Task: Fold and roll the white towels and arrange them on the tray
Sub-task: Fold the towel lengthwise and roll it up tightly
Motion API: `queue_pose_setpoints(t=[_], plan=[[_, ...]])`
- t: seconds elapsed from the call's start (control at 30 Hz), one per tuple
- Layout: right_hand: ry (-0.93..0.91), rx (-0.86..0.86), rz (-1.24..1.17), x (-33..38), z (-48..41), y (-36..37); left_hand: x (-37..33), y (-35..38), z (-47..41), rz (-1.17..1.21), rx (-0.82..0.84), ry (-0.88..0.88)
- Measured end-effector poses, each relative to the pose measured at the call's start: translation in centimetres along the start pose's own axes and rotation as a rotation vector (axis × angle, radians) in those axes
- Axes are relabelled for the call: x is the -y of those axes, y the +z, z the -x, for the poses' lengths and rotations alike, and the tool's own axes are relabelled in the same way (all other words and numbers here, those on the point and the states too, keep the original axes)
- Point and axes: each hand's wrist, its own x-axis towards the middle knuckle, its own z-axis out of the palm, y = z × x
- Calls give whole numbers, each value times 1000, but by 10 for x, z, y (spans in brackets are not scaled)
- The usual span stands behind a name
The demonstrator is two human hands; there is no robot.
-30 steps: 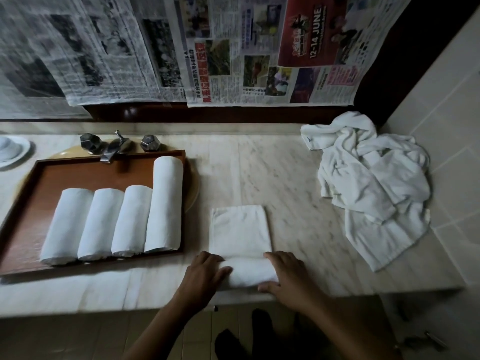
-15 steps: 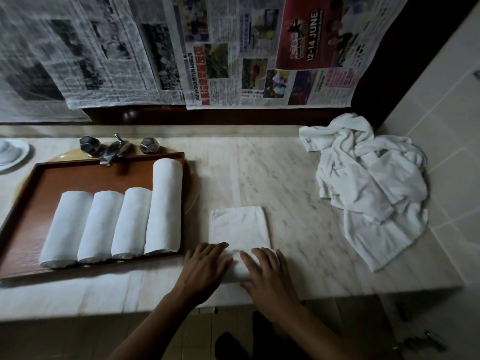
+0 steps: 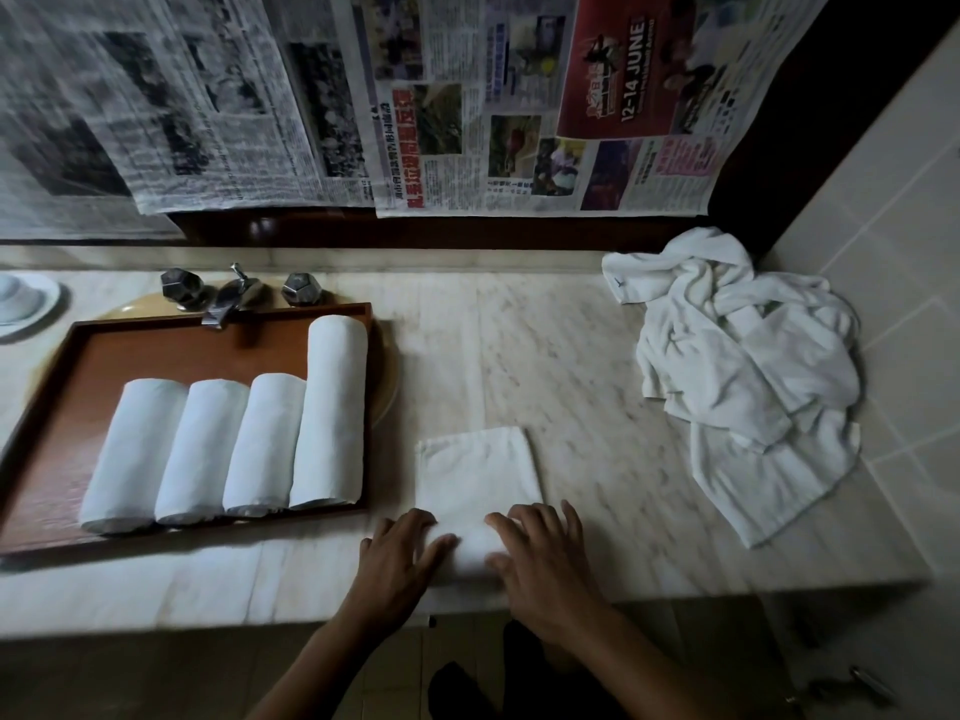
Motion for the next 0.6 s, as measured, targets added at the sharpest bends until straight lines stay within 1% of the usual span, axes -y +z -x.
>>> queue_pose_setpoints(t=[0.1, 0.17, 0.27, 0.33, 0.43, 0.6], plan=[[-1, 38, -15, 0, -13, -3, -4, 2, -9, 68, -48, -80], [10, 47, -21, 0, -16, -5, -4, 4, -14, 97, -36, -128], [-8, -52, -7, 10, -5, -5, -3, 5, -18, 158, -31, -182], [-60, -98, 3, 19, 8, 1, -3, 4, -21, 186, -44, -201], [-107, -52, 65, 21, 15, 13, -7, 3, -22, 230, -80, -202], [-124, 35, 123, 11, -6, 10, -12, 9, -17, 243, -225, -157]])
